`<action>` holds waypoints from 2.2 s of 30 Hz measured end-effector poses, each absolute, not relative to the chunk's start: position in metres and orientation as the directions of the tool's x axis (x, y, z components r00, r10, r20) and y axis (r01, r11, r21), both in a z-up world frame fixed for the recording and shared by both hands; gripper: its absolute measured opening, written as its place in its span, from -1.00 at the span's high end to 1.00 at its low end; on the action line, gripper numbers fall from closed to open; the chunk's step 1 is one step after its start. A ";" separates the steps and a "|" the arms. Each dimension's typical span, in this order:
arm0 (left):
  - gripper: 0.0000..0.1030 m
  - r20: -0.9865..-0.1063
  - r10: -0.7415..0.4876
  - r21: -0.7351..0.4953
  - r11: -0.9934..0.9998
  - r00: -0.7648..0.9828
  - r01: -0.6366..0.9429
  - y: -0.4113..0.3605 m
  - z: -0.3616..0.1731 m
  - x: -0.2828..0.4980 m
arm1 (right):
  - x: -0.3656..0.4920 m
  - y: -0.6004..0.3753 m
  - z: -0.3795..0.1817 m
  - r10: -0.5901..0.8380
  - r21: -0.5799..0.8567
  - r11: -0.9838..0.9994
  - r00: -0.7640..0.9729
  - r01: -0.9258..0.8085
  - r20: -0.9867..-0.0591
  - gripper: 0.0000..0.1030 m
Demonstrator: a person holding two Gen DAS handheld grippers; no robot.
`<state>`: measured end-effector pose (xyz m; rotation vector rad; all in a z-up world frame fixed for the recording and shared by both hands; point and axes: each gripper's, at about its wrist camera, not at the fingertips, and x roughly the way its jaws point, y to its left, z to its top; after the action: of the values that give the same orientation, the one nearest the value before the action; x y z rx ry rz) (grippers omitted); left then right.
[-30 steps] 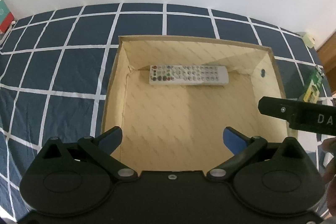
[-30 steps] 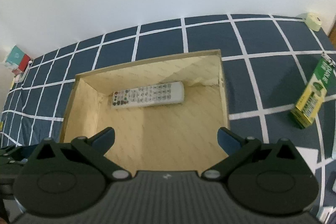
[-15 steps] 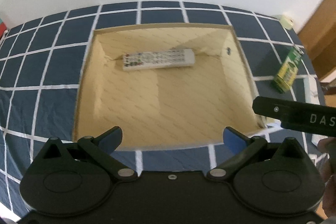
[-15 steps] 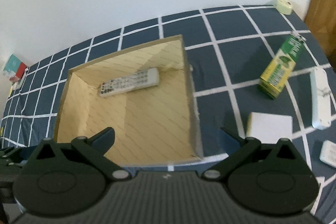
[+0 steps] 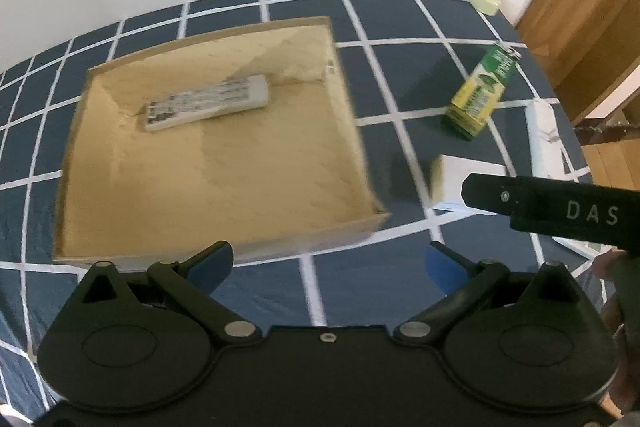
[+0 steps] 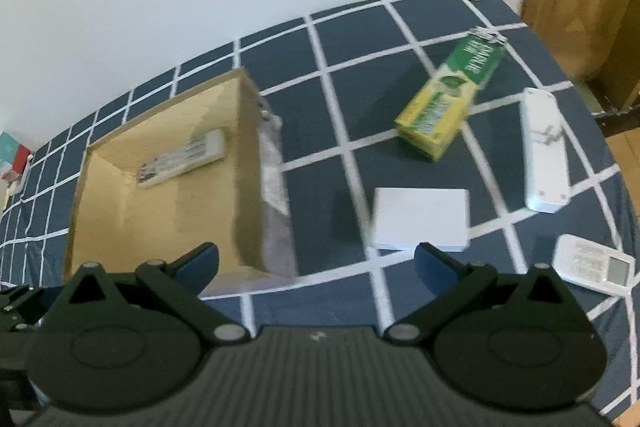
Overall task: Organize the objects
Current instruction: 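Move both grippers toward the white block-shaped pad on the bed, then close the left gripper on the white pad while the right gripper grasps its other side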
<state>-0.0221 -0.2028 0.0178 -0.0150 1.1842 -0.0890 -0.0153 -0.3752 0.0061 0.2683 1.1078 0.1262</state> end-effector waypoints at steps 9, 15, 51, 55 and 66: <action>-1.00 -0.927 -0.103 -0.072 0.992 0.360 0.099 -0.267 0.011 -0.014 | -0.014 -0.445 0.004 0.209 0.270 0.959 0.442 0.079 -0.872 -1.00; -1.00 -0.928 -0.114 -0.077 0.990 0.355 0.117 -0.298 0.007 -0.003 | -0.011 -0.479 0.001 0.209 0.281 0.954 0.436 0.108 -0.876 -1.00; -0.81 -0.982 -0.175 -0.159 0.968 0.071 0.196 -0.341 -0.111 0.100 | 0.084 -0.499 -0.115 0.361 0.397 0.901 0.203 0.176 -0.910 -0.68; -0.70 -0.978 -0.203 -0.192 0.963 0.044 0.189 -0.339 -0.122 0.106 | 0.089 -0.497 -0.127 0.374 0.403 0.896 0.174 0.187 -0.911 -0.57; -0.54 -0.947 -0.321 -0.316 0.931 -0.005 0.183 -0.332 -0.141 0.116 | 0.100 -0.490 -0.149 0.416 0.433 0.879 0.123 0.199 -0.901 -0.47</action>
<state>0.1156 -0.3324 -0.1406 -0.1122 1.5255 -0.3980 0.0996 -0.4900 -0.1489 0.5178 1.4586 0.1690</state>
